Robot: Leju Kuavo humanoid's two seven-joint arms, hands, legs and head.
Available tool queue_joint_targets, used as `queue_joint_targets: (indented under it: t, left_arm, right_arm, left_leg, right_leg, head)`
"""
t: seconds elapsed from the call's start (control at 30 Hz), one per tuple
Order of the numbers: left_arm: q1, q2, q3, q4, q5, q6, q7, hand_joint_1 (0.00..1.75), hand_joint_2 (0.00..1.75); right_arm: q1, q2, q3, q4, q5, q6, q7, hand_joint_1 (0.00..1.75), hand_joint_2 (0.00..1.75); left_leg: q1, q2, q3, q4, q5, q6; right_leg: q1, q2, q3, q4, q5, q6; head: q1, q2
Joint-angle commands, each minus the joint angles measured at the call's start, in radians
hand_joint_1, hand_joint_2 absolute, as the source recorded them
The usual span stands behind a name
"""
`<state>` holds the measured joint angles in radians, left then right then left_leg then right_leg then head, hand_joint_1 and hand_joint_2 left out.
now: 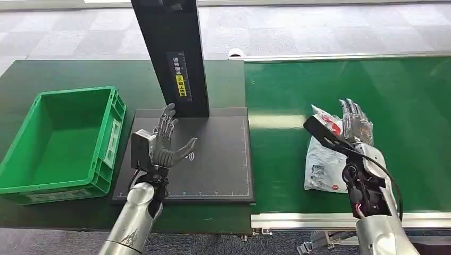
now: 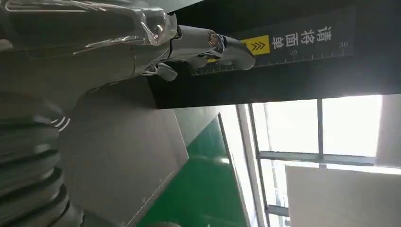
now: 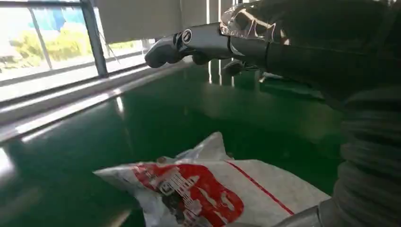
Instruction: Moved the parcel from conveyor to table for the left to box.
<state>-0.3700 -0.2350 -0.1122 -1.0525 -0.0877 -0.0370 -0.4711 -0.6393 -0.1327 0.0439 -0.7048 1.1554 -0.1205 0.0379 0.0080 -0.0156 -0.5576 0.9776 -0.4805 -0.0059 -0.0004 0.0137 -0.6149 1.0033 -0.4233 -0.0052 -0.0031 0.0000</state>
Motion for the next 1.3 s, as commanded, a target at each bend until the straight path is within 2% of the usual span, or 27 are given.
queue_joint_targets:
  t: [0.03, 0.6, 0.63, 0.73, 1.0, 1.03, 1.3]
  left_arm:
    - [-0.050, 0.015, -0.022, 0.106, -0.005, 0.002, 0.003, 0.00, 1.75]
    - [-0.051, 0.016, -0.022, 0.108, -0.005, 0.002, 0.003, 0.00, 1.75]
    - [-0.054, 0.014, -0.025, 0.117, -0.008, 0.001, 0.005, 0.00, 1.75]
    - [-0.064, 0.007, -0.030, 0.147, -0.011, 0.004, 0.007, 0.00, 1.75]
    - [-0.055, 0.000, -0.038, 0.160, -0.018, 0.012, -0.001, 0.00, 1.75]
    - [-0.053, 0.003, -0.039, 0.155, -0.017, 0.011, -0.001, 0.00, 1.75]
    - [-0.045, 0.009, -0.030, 0.141, -0.012, 0.018, -0.001, 0.00, 1.75]
  right_arm:
    - [-0.094, -0.019, 0.007, 0.273, 0.037, 0.118, 0.089, 0.00, 1.75]
    - [-0.099, -0.017, 0.010, 0.279, 0.042, 0.129, 0.100, 0.00, 1.75]
    - [-0.103, -0.019, 0.008, 0.309, 0.038, 0.193, 0.123, 0.00, 1.75]
    - [-0.092, -0.037, 0.029, 0.364, 0.051, 0.291, 0.133, 0.00, 1.75]
    - [-0.090, -0.058, 0.043, 0.402, 0.038, 0.434, 0.071, 0.00, 1.75]
    - [-0.094, -0.060, 0.054, 0.405, 0.036, 0.467, 0.038, 1.75, 1.75]
    - [-0.105, -0.051, 0.072, 0.406, 0.024, 0.499, 0.009, 1.75, 1.75]
  left_leg:
    - [0.000, 0.000, 0.001, -0.001, 0.000, 0.000]
    - [-0.001, 0.002, 0.003, -0.001, 0.000, 0.000]
    - [0.000, 0.001, 0.001, 0.000, 0.000, 0.000]
    - [0.000, -0.001, 0.002, -0.001, 0.000, 0.000]
    - [0.000, -0.001, 0.002, -0.001, 0.000, 0.000]
    - [0.000, 0.000, 0.002, -0.001, 0.000, 0.000]
    - [0.000, 0.000, 0.004, -0.002, 0.000, 0.000]
  right_leg:
    - [0.000, -0.001, 0.002, -0.001, 0.000, 0.001]
    - [-0.001, -0.001, 0.002, -0.001, 0.000, 0.001]
    - [0.000, 0.000, 0.000, 0.000, 0.000, 0.001]
    - [0.000, -0.002, 0.002, -0.001, 0.000, 0.001]
    - [0.000, -0.003, 0.002, -0.001, 0.000, 0.001]
    - [0.000, -0.002, 0.002, -0.001, 0.000, 0.001]
    - [0.000, -0.002, 0.004, -0.002, 0.000, 0.001]
  head:
    - [0.000, 0.000]
    - [0.000, 0.000]
    - [0.000, 0.000]
    - [0.000, 0.000]
    - [0.000, 0.000]
    - [0.000, 0.000]
    - [0.000, 0.000]
